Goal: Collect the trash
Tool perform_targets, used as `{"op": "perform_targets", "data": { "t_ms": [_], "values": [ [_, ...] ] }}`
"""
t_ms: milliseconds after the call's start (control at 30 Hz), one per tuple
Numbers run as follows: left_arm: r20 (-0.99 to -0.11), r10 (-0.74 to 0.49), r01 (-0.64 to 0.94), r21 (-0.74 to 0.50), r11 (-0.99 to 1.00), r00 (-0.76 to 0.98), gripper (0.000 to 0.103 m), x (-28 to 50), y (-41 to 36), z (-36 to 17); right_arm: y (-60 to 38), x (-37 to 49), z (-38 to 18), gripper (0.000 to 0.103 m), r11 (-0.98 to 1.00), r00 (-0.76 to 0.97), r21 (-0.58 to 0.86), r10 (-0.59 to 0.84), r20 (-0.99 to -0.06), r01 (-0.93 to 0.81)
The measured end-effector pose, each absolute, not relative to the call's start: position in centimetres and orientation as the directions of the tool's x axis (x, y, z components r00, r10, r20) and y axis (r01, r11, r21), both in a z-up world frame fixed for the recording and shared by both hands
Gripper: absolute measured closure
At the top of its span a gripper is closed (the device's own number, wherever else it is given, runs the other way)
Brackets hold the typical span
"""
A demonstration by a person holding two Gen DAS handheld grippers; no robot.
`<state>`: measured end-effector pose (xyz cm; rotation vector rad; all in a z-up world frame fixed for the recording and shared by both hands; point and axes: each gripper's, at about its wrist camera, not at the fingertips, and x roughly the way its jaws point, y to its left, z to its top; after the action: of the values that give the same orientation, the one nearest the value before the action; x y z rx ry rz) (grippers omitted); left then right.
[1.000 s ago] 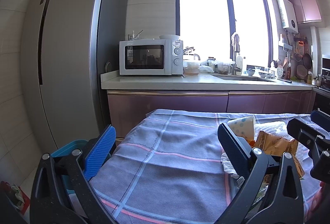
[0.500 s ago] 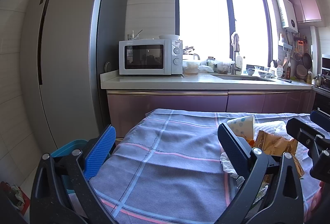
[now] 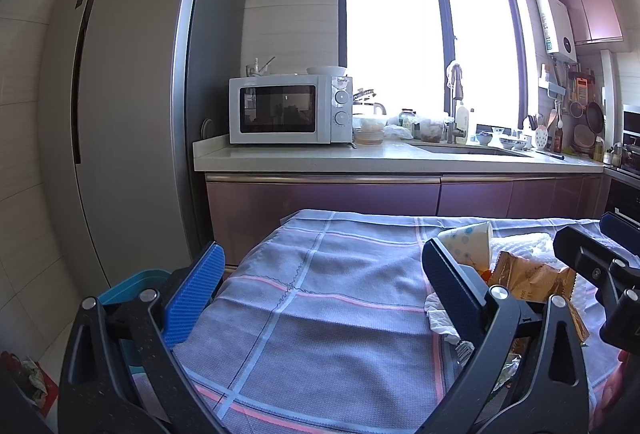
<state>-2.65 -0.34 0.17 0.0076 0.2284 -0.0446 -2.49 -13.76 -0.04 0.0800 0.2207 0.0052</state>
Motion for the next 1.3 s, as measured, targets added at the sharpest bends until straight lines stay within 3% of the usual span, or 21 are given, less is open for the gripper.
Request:
{"op": "perform_targets", "data": {
  "t_ms": [367, 733, 933, 1067, 1200, 1300],
  "values": [
    [-0.254, -0.073, 0.075, -0.004, 0.997, 0.964, 0.006, -2.1, -0.3, -0.4, -14.3, -2.6, -0.2, 0.007, 0.997, 0.974, 0.083, 0.008, -0.227, 0.011],
    [-0.400, -0.306, 0.341, 0.018, 0.940, 0.864, 0.006, -1.0, -3.3, -3.1, -18.6, -2.6, -3.0, 0.007, 0.986, 0.931, 0.160, 0.019, -0.365, 0.043],
    [-0.459, -0.420, 0.488, 0.034, 0.872, 0.783, 0.006, -1.2, -6.0, -5.1, -20.5, -3.0, -5.2, 0.023, 0.972, 0.887, 0.232, 0.072, -0.455, 0.041],
    [-0.490, -0.472, 0.567, 0.058, 0.822, 0.733, 0.006, -2.1, -7.6, -6.3, -21.5, -3.6, -6.5, 0.027, 0.956, 0.866, 0.292, 0.118, -0.487, 0.034],
    [-0.538, -0.489, 0.609, 0.057, 0.791, 0.687, 0.015, -1.9, -8.9, -7.5, -22.0, -3.6, -7.6, 0.030, 0.928, 0.840, 0.372, 0.204, -0.502, -0.004],
    [-0.567, -0.484, 0.610, 0.042, 0.791, 0.666, 0.028, -1.2, -9.2, -8.3, -22.1, -3.6, -8.0, 0.041, 0.904, 0.823, 0.426, 0.265, -0.503, -0.031]
  ]
}}
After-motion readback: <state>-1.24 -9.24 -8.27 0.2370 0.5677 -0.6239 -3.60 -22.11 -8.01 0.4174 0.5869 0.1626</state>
